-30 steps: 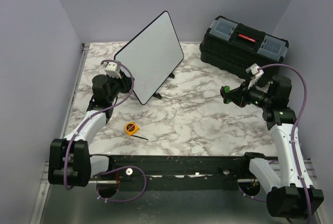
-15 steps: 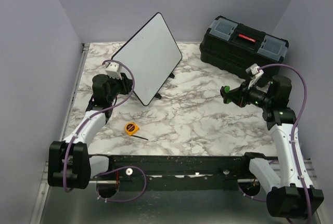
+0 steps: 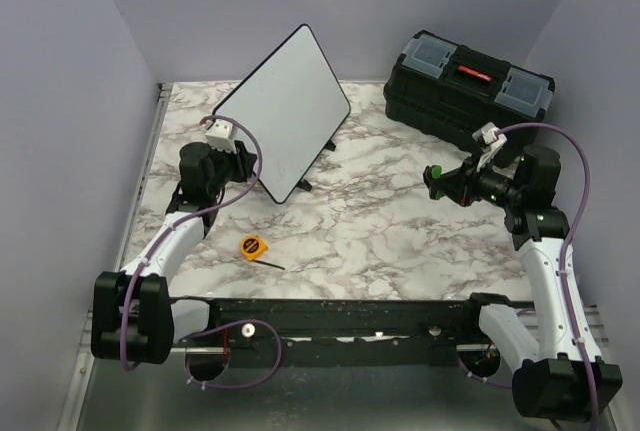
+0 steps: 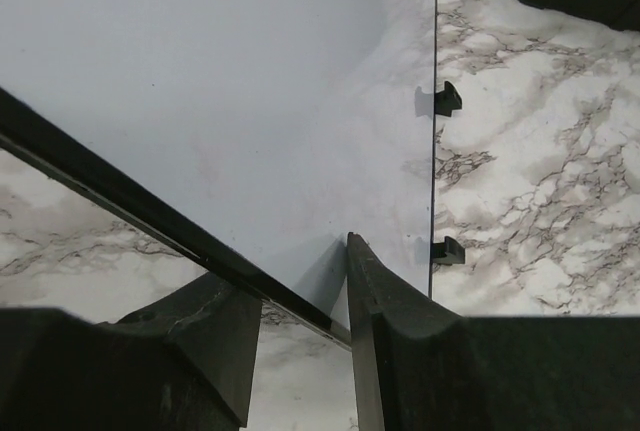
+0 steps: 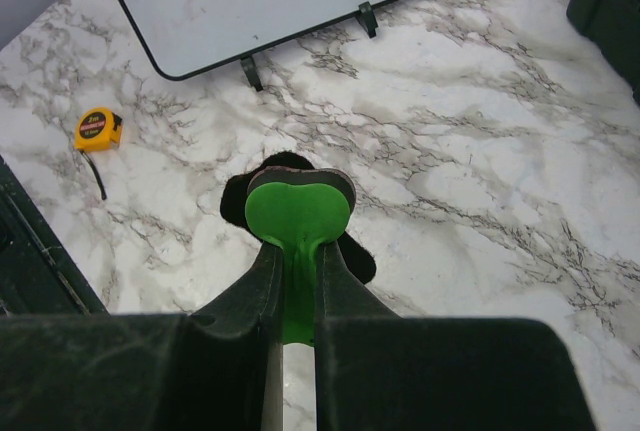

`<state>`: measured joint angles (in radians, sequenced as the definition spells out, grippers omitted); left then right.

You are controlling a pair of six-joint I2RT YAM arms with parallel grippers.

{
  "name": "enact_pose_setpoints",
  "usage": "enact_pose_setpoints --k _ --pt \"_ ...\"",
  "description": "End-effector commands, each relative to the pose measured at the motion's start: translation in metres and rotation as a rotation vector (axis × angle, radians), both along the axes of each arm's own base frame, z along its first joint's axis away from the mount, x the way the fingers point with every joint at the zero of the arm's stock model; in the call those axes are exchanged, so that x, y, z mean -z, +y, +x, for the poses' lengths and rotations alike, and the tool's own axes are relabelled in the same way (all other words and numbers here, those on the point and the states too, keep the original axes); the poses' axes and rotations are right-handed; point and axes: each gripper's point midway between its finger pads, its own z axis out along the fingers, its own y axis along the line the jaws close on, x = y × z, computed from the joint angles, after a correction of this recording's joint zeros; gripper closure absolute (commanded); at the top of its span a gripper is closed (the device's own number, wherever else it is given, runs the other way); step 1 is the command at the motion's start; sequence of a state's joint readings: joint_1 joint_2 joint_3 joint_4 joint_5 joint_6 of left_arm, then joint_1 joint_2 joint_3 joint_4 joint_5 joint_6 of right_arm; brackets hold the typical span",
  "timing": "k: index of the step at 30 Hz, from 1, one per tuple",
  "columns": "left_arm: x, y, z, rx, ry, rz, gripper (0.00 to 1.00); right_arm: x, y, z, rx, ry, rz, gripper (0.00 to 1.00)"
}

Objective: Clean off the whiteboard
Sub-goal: Place the whiteboard at the center of the board.

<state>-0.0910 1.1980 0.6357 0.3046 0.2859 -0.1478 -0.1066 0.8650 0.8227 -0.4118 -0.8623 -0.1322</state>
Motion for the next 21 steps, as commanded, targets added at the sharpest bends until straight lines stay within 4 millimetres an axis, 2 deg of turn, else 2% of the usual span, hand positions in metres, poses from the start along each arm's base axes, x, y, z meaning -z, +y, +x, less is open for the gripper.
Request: enact_pose_setpoints --k 1,14,21 --pt "-0.017 0.022 0.008 -0.062 -0.104 0.201 0.65 0.0 0.001 -0.001 -0.018 -0.015 0.004 0.99" --pt "-0.028 0.033 0.008 -0.114 -0.17 0.311 0.58 0.0 0.002 -0.001 -0.02 -0.016 0.004 0.99" --pt "-0.034 0.024 0.003 -0.073 -0.195 0.279 0.53 -0.001 0.001 -0.002 -0.02 -0.019 0.005 0.99"
